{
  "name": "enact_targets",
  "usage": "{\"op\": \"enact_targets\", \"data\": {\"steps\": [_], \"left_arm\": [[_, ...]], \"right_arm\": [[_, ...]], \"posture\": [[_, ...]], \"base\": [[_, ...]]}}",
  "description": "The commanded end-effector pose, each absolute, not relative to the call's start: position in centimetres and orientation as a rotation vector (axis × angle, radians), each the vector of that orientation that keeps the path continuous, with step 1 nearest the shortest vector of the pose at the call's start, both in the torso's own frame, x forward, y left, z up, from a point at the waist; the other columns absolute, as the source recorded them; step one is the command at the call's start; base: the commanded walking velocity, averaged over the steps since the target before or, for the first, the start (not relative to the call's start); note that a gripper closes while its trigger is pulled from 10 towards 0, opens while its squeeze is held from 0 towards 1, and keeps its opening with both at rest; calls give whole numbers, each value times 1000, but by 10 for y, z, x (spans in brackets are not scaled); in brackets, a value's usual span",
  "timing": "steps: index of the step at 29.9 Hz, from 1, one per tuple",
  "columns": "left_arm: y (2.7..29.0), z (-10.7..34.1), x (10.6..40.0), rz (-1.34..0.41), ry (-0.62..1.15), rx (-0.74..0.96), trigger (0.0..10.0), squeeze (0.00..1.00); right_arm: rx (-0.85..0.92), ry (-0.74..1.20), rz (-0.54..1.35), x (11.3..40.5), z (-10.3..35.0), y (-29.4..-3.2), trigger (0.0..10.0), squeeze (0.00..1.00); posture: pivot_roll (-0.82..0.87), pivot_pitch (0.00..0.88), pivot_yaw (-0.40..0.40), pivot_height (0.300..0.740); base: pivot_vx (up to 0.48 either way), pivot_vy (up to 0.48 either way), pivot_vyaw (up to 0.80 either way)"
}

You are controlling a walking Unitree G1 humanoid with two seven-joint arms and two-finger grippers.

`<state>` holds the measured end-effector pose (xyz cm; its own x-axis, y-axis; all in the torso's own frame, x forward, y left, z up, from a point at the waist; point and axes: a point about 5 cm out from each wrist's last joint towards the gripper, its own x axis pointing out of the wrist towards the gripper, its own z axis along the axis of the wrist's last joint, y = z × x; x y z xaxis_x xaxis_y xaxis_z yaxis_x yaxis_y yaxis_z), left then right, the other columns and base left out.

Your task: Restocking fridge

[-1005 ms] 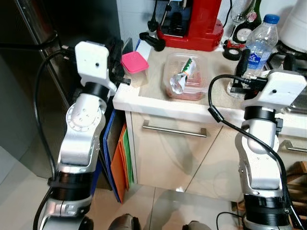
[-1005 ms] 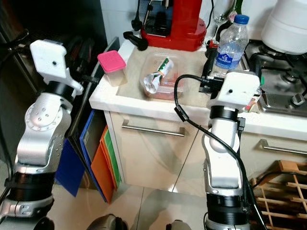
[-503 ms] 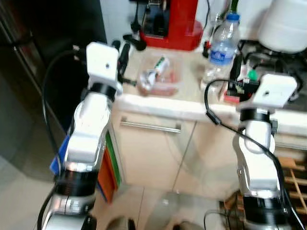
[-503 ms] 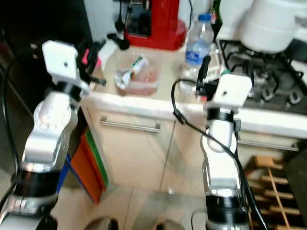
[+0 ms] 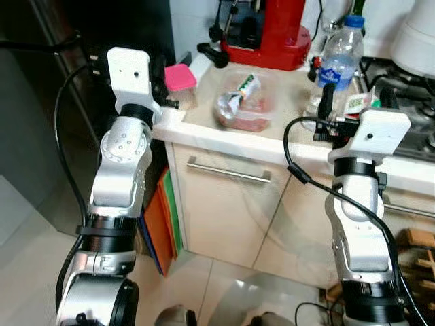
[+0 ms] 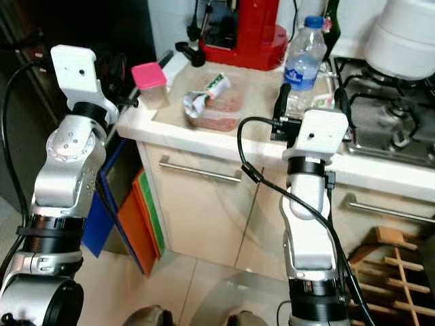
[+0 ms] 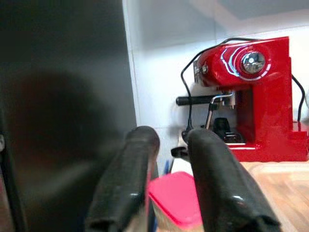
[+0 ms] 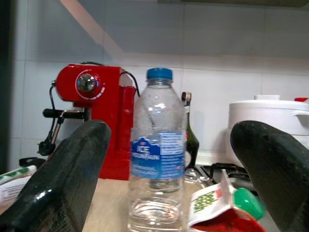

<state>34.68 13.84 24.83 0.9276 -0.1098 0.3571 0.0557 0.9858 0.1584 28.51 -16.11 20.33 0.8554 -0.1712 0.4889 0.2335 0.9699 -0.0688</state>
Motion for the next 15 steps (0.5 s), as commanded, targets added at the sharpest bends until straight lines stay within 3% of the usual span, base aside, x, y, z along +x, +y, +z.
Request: {"op": "enact_targets", "data": {"steps": [1,15], "left_arm": [[129,254,350,-126,-373,174,10000,1000],[89,250,367,-314,-290,185,10000,1000]], "right_arm": [[-133,-495,-208,286,203,-159,10000,0],[-127,-485,-191,288,200,-154,10000,0]], "posture": [[-26,0,7,703],[-31,0,3,703]], "base": [[0,0,0],[0,0,0]]}}
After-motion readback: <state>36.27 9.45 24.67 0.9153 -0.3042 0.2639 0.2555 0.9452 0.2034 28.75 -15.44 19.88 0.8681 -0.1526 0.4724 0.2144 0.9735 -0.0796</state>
